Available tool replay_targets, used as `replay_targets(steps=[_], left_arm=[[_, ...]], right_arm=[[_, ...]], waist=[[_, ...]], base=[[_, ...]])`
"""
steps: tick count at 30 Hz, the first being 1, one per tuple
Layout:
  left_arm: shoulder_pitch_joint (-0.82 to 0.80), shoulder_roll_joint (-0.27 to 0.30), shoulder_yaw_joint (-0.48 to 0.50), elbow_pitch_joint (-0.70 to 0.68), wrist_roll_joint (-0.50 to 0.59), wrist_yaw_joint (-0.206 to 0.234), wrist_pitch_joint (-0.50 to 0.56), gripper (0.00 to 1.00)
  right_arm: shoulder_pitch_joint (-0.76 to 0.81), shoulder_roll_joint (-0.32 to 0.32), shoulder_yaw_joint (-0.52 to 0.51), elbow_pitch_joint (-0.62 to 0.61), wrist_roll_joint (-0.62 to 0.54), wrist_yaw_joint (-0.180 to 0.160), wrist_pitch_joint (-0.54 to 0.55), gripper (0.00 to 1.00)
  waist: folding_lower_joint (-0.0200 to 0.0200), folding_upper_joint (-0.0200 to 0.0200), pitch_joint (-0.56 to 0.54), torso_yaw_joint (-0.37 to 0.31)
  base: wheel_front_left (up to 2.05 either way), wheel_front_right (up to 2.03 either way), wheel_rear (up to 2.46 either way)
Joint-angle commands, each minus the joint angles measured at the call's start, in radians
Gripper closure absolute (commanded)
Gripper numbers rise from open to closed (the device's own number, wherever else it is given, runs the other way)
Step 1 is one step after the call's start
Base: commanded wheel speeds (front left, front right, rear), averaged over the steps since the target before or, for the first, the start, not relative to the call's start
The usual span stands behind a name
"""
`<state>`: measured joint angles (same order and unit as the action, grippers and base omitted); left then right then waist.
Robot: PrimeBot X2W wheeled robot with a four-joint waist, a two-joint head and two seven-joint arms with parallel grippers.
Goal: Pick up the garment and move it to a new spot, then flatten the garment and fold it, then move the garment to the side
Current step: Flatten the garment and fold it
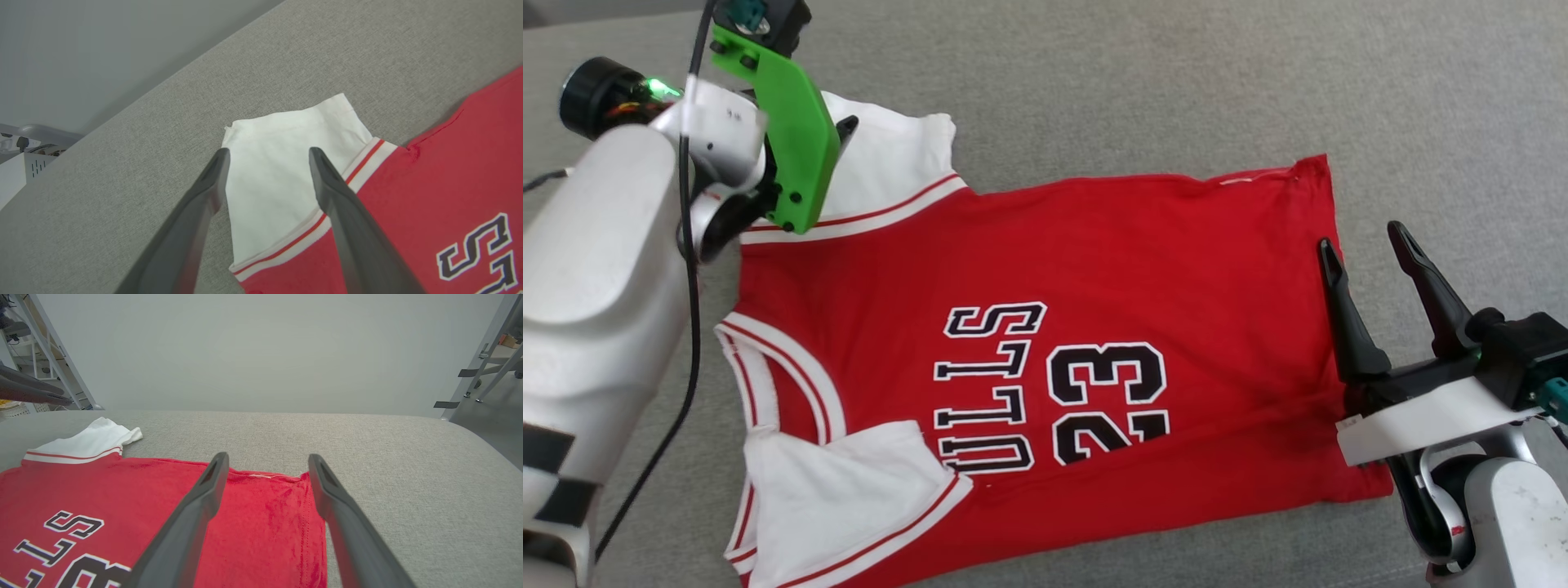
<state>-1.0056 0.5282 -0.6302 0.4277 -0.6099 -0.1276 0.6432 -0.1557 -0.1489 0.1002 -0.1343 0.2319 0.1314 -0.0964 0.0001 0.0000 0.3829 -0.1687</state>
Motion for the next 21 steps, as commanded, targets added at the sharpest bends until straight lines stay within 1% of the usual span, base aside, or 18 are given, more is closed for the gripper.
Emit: replay_targets(steps=[1,4,6,11,15,18,19,20,21], left_arm=[[-0.035,0.011,-0.012,0.024,-0.023,-0.003,0.023,0.0],[-0.1,0.03,-0.043,0.096,-0.041,-0.003,0.066,0.0],[-0.128,0.039,-0.051,0.152,-0.035,-0.003,0.075,0.0],[-0.166,0.05,-0.06,0.259,-0.04,-0.003,0.057,0.0],[-0.174,0.045,-0.062,0.321,-0.06,-0.003,0.027,0.0],[-0.175,0.041,-0.063,0.366,-0.069,-0.003,0.027,0.0],[-0.174,0.036,-0.061,0.382,-0.076,-0.003,0.027,0.05],[-0.172,0.029,-0.056,0.394,-0.086,-0.003,0.027,0.34],[-0.17,0.02,-0.051,0.408,-0.101,-0.003,0.03,1.0]], right_arm=[[-0.023,0.003,0.007,0.001,0.005,-0.001,-0.008,0.0],[-0.034,0.007,0.018,0.004,0.007,-0.001,-0.015,0.0],[-0.04,0.012,0.021,0.014,0.019,-0.001,-0.015,0.0],[-0.052,0.011,0.043,0.031,0.034,-0.001,-0.027,0.0],[-0.055,0.008,0.049,0.042,0.04,-0.001,-0.034,0.0],[-0.056,0.007,0.051,0.046,0.038,-0.001,-0.036,0.0],[-0.057,0.007,0.051,0.047,0.037,-0.001,-0.036,0.0],[-0.057,0.006,0.052,0.047,0.037,-0.001,-0.036,0.0],[-0.057,0.005,0.052,0.047,0.036,-0.001,-0.035,0.0]], waist=[[-0.0001,0.0,0.061,-0.056],[-0.0001,0.0,0.084,-0.073],[-0.0001,0.0,0.094,-0.085],[-0.0001,0.0,0.115,-0.107],[-0.0001,0.0,0.124,-0.112],[-0.0001,0.0,0.127,-0.111],[-0.0001,0.0,0.126,-0.109],[-0.0001,0.0,0.125,-0.109],[-0.0001,0.0,0.123,-0.107]], base=[[0.0,0.0,0.0],[0.0,0.0,0.0],[0.0,0.0,0.0],[0.0,0.0,0.0],[0.0,0.0,0.0],[0.0,0.0,0.0],[0.0,0.0,0.0],[0.0,0.0,0.0],[0.0,0.0,0.0]])
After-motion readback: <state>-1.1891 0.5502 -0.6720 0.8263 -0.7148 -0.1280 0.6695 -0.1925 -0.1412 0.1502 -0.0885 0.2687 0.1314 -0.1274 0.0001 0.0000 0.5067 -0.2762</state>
